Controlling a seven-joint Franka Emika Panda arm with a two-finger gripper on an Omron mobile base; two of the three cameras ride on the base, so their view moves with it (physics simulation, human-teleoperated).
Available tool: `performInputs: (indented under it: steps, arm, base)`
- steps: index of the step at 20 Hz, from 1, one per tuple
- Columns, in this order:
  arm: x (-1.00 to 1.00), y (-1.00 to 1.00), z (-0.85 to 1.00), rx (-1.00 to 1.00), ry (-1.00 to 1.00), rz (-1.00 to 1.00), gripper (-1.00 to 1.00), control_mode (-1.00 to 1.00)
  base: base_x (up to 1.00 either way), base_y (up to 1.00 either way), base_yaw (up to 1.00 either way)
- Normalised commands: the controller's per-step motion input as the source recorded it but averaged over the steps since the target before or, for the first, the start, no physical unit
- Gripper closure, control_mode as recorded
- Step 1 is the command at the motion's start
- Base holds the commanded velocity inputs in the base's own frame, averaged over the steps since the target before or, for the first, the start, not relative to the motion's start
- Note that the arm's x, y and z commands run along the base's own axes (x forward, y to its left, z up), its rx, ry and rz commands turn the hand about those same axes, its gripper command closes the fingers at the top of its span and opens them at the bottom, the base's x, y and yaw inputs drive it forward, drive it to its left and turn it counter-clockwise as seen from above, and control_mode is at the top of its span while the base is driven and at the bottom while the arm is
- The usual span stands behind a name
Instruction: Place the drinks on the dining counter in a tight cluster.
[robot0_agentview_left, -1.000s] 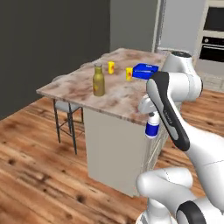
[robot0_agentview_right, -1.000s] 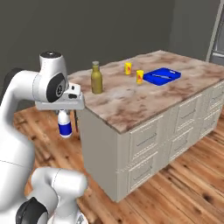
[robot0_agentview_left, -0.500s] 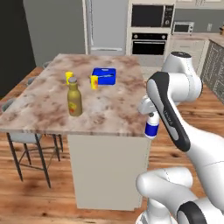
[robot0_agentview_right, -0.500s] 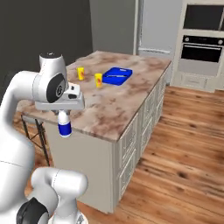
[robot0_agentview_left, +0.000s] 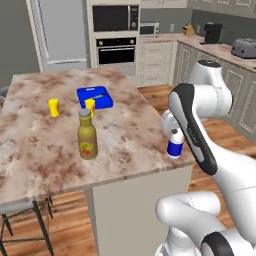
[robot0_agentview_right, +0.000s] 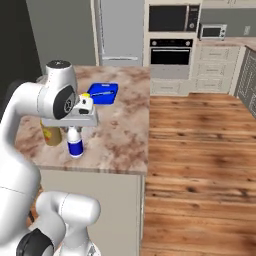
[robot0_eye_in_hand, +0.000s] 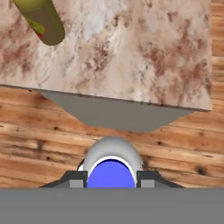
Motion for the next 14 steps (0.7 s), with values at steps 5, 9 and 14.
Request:
performInputs:
  steps: [5, 9, 14]
  arm:
    - [0.00, 0.00, 0.00, 0.00, 0.00, 0.00, 1.00, 1.00]
    - [0.00, 0.00, 0.00, 0.00, 0.00, 0.00, 1.00, 1.00]
    - [0.00, 0.00, 0.00, 0.00, 0.00, 0.00, 1.00, 1.00]
  base:
    - [0.74, 0.35, -0.15]
    - [0.04, 0.02, -0.01]
    - [0.00, 0.00, 0.00]
